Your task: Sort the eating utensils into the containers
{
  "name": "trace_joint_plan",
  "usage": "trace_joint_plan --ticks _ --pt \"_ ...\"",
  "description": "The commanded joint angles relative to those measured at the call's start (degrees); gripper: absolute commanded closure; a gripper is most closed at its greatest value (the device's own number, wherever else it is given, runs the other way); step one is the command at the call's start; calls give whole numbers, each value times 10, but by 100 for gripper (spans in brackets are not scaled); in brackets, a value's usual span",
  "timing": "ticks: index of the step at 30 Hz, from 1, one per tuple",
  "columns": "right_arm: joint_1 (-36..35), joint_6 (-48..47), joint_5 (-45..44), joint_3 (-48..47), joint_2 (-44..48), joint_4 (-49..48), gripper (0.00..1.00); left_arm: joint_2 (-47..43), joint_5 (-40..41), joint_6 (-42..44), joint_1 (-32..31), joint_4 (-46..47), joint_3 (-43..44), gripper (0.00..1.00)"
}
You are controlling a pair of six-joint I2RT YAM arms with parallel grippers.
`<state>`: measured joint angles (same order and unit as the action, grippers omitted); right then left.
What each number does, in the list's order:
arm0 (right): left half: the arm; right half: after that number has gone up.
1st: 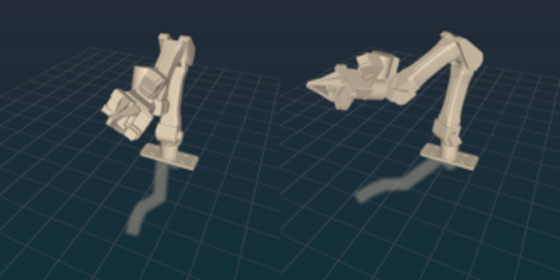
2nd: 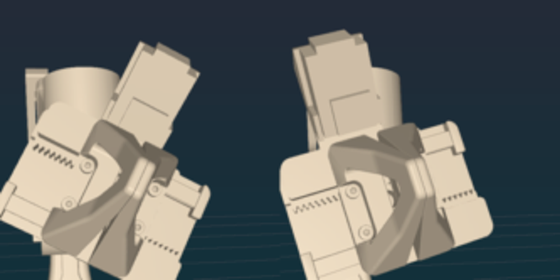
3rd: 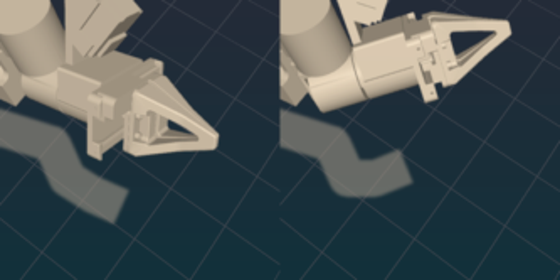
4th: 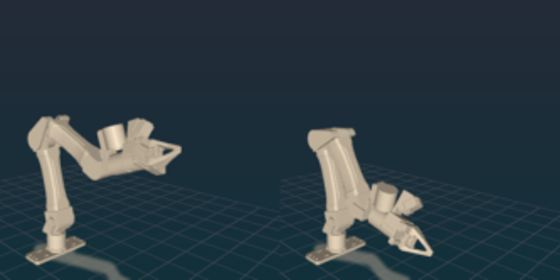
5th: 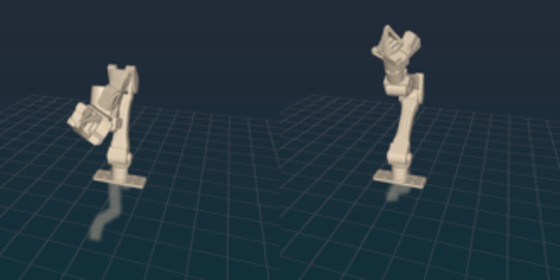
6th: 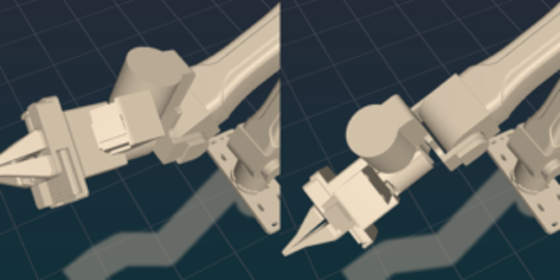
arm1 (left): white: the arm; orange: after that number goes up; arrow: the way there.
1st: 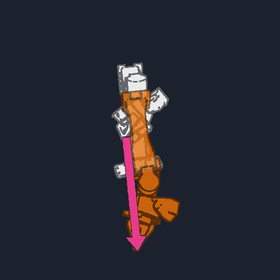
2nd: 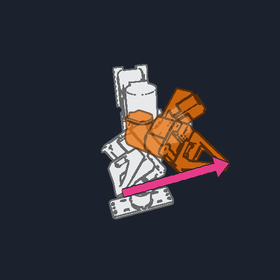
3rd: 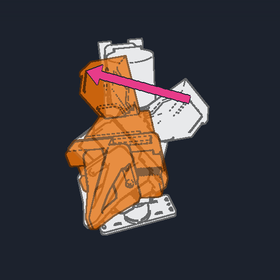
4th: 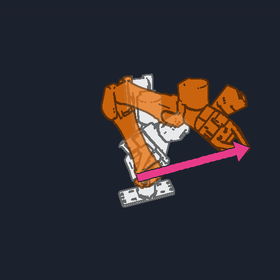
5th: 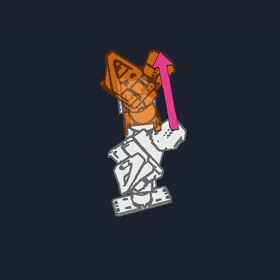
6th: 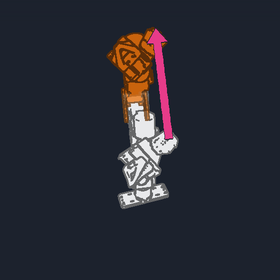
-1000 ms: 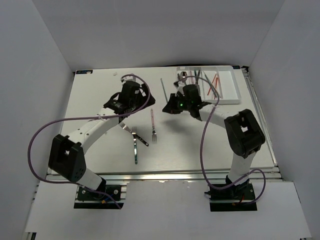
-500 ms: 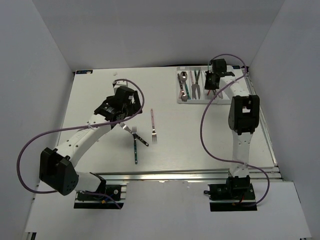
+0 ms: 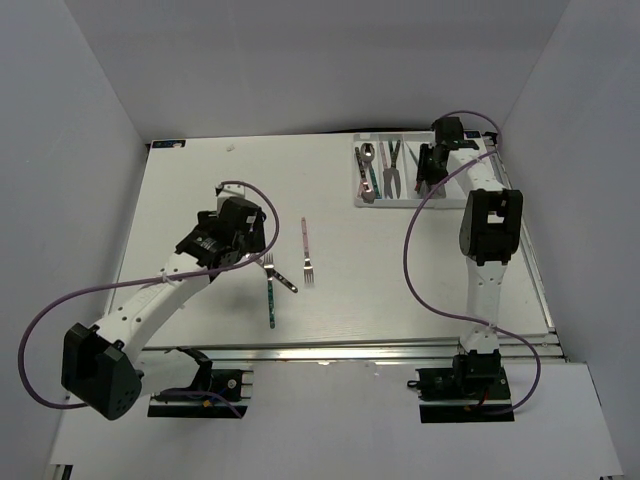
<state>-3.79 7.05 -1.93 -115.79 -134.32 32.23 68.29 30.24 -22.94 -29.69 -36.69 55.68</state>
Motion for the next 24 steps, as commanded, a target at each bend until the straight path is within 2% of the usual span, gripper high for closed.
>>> trace_joint_plan --ticks 1,3,7,8,10,11,12,13,15,17,19,24 --pt "-2 -3 14 -1 45 3 54 -11 18 8 0 14 -15 2" --pt "-3 -2 10 -2 60 5 49 -12 19 11 0 14 -19 2" --pt "-12 1 -1 5 99 12 45 -19 33 11 1 16 -24 2" --pt "-19 -1 -5 13 111 10 45 -22 39 8 1 16 -23 2" --pt "-59 -2 -33 65 158 1 38 -29 51 4 6 15 -25 2" --pt "-78 -3 -46 92 178 -21 32 -31 59 -2 9 15 -24 2" --pt "-123 -2 -60 124 217 -37 11 -33 61 -4 12 15 -24 2" --pt "-148 -1 -85 186 235 -54 11 -38 60 -4 20 17 -25 2" --pt "-218 22 -97 241 272 -100 11 -42 53 -4 31 20 -25 2" --pt "-260 43 -94 298 284 -129 11 -44 47 -4 37 22 -28 2" --pt "-313 67 -111 303 273 -142 11 -44 40 -3 39 23 -30 2" --pt "-395 88 -140 220 189 -116 11 -48 38 0 40 17 -34 2"
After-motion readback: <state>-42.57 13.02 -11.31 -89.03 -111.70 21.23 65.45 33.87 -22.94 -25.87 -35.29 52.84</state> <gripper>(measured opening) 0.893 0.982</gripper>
